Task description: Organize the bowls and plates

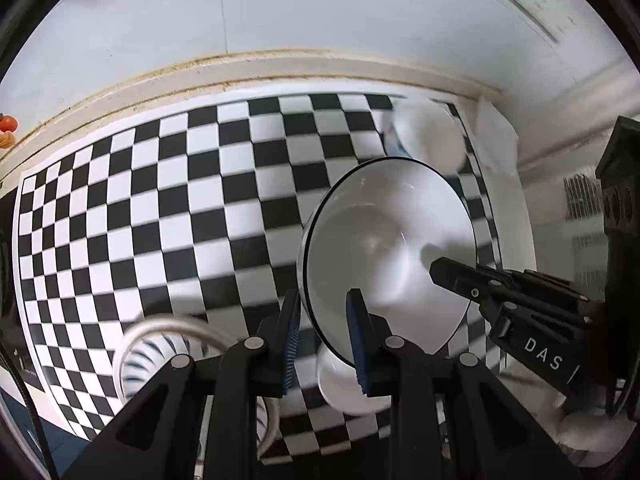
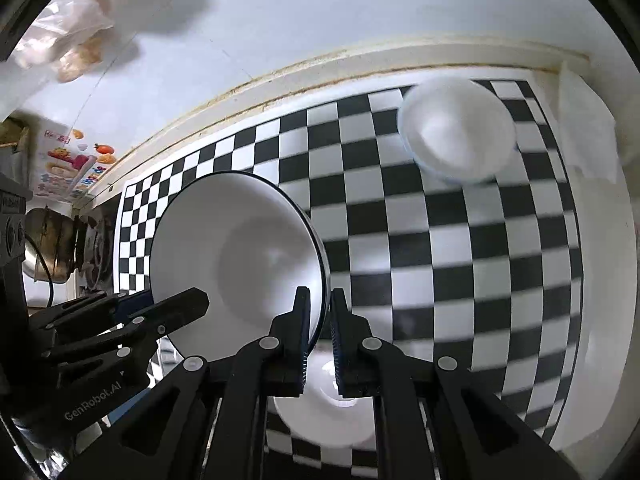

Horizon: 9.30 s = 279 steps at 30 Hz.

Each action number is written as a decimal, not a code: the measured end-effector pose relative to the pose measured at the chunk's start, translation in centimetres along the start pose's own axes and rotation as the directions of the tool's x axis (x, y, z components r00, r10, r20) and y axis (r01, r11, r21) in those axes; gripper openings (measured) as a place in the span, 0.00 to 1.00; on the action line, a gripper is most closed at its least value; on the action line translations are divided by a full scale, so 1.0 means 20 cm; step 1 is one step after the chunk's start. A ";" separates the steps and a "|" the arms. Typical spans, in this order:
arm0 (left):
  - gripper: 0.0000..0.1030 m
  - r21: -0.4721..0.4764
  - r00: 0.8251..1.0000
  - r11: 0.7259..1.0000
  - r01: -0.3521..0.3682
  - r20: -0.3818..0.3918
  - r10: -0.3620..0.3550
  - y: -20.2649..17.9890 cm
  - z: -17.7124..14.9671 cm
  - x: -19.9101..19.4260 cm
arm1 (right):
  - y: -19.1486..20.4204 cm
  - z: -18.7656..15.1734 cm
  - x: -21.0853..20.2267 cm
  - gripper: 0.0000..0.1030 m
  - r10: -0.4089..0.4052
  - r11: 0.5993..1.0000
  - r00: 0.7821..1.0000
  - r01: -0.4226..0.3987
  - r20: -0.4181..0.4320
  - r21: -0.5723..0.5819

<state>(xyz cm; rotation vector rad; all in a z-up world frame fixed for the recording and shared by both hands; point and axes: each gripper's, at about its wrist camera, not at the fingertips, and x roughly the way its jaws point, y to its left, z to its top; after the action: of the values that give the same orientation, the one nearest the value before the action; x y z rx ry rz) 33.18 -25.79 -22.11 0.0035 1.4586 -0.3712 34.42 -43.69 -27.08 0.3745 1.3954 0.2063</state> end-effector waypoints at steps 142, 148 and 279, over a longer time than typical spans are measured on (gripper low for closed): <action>0.17 0.163 0.997 0.986 0.022 -0.073 -0.010 -0.19 -0.26 0.00 | -0.17 -0.46 -0.14 0.09 -0.016 0.984 1.000 0.018 -0.010 0.179; 0.17 0.156 0.991 0.988 0.012 -0.136 0.009 -0.17 -0.30 0.15 | -0.21 -0.53 0.01 0.09 -0.023 0.979 0.998 0.036 -0.064 0.201; 0.52 -0.066 0.939 0.975 0.212 -0.263 -0.222 0.07 -0.25 0.64 | -0.52 -0.64 0.47 0.73 0.262 0.901 0.964 -0.231 -0.037 0.367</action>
<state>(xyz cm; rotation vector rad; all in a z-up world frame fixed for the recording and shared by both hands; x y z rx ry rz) 29.44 -26.45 -35.43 -0.1428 1.7410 -0.5401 22.52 -48.29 -41.25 0.8605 1.4693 0.1747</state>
